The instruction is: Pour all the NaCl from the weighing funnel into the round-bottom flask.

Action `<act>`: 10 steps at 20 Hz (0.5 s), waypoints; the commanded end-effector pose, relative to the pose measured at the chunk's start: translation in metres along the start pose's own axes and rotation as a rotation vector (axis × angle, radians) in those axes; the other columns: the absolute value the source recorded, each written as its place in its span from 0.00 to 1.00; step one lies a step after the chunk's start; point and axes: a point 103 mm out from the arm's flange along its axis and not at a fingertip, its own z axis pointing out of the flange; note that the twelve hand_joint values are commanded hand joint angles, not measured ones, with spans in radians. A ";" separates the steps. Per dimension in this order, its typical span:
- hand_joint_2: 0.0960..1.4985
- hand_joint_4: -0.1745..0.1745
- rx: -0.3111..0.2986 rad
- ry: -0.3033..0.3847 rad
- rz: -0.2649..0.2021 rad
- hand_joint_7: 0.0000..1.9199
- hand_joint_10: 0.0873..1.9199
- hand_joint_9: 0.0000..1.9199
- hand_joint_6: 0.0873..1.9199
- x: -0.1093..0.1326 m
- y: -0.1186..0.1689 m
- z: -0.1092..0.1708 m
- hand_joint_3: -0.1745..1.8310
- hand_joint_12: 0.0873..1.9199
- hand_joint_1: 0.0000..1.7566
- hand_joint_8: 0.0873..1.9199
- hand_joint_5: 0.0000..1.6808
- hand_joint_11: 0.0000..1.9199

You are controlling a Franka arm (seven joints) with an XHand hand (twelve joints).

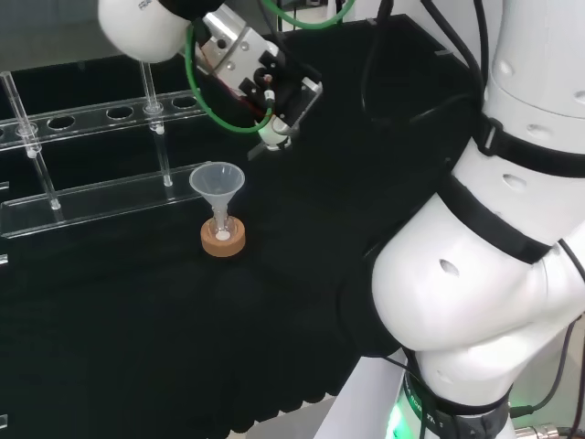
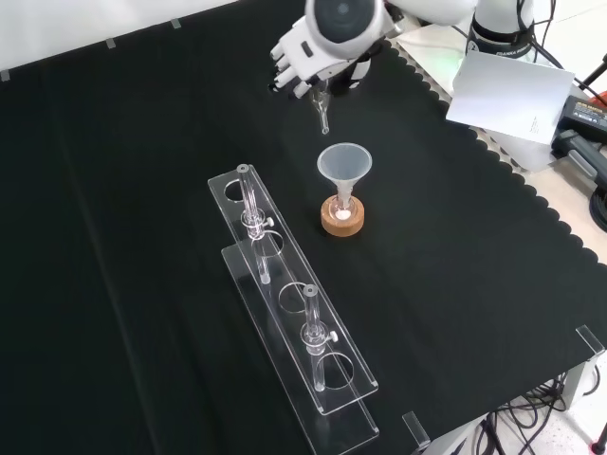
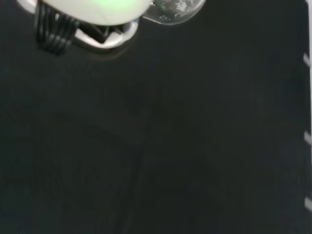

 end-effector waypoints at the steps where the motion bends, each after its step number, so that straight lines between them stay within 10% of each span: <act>1: 0.38 1.00 -0.105 0.232 -0.101 0.22 0.16 0.43 0.32 0.010 -0.015 -0.021 0.43 0.51 0.64 0.32 0.76 0.42; 10: 0.38 1.00 -0.153 0.376 -0.085 0.22 0.16 0.43 0.32 -0.007 -0.012 -0.011 0.43 0.51 0.64 0.32 0.76 0.43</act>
